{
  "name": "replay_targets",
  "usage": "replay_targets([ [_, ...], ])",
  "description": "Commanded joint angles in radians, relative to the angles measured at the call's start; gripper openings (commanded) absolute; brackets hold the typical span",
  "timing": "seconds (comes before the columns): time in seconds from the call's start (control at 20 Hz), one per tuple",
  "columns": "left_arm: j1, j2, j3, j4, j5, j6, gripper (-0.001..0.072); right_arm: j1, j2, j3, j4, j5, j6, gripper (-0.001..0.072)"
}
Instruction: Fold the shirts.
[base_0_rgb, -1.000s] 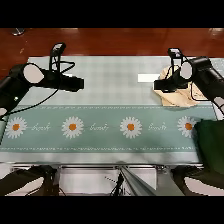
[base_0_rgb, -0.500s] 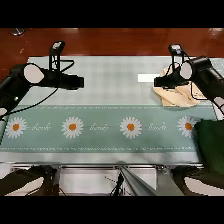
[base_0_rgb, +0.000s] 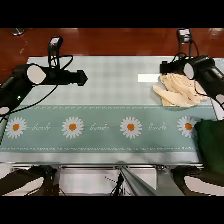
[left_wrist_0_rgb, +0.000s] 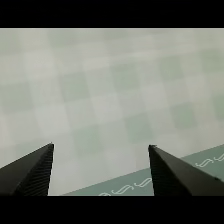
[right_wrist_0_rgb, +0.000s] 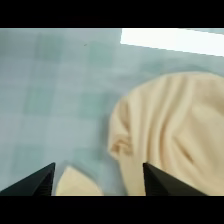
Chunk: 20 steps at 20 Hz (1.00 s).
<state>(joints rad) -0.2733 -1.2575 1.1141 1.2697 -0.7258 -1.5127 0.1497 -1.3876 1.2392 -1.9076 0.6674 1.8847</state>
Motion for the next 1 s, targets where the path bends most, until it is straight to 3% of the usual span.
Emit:
replay_targets([
  [0.0, 0.001, -0.003, 0.001, 0.05, 0.017, 0.0, 0.0703, -0.153, -0.074, 0.034, -0.071, -0.078, 0.078, 0.0632],
  [0.15, 0.001, -0.003, 0.001, 0.05, 0.016, 0.0, 0.0703, -0.28, -0.177, 0.073, 0.005, -0.006, 0.061, 0.0631],
  [0.35, 0.001, -0.021, 0.0, 0.049, 0.006, 0.0, 0.0703, -0.357, -0.287, 0.074, 0.226, 0.138, -0.095, 0.063],
  [0.5, 0.001, -0.035, 0.0, 0.06, -0.047, 0.0, 0.0703, -0.359, -0.325, 0.074, 0.271, 0.232, -0.132, 0.0609],
  [0.55, 0.001, -0.036, 0.001, 0.071, -0.082, 0.0, 0.0704, -0.358, -0.325, 0.074, 0.296, 0.256, -0.161, 0.0474],
  [0.6, 0.005, -0.032, 0.001, 0.092, -0.134, 0.0, 0.0703, -0.358, -0.325, 0.084, 0.341, 0.292, -0.209, 0.0143],
  [0.65, 0.015, -0.025, 0.002, 0.107, -0.195, -0.001, 0.0703, -0.358, -0.323, 0.117, 0.389, 0.343, -0.256, 0.0022],
  [0.75, 0.063, 0.005, 0.003, 0.112, -0.34, -0.003, 0.0703, -0.353, -0.285, 0.221, 0.447, 0.414, -0.342, 0.0021],
  [0.85, 0.125, 0.061, 0.002, 0.111, -0.459, -0.003, 0.0702, -0.339, -0.197, 0.346, 0.474, 0.409, -0.353, 0.0021],
  [0.95, 0.157, 0.164, -0.029, 0.102, -0.488, -0.004, 0.0703, -0.327, -0.086, 0.447, 0.525, 0.378, -0.356, 0.0021],
])
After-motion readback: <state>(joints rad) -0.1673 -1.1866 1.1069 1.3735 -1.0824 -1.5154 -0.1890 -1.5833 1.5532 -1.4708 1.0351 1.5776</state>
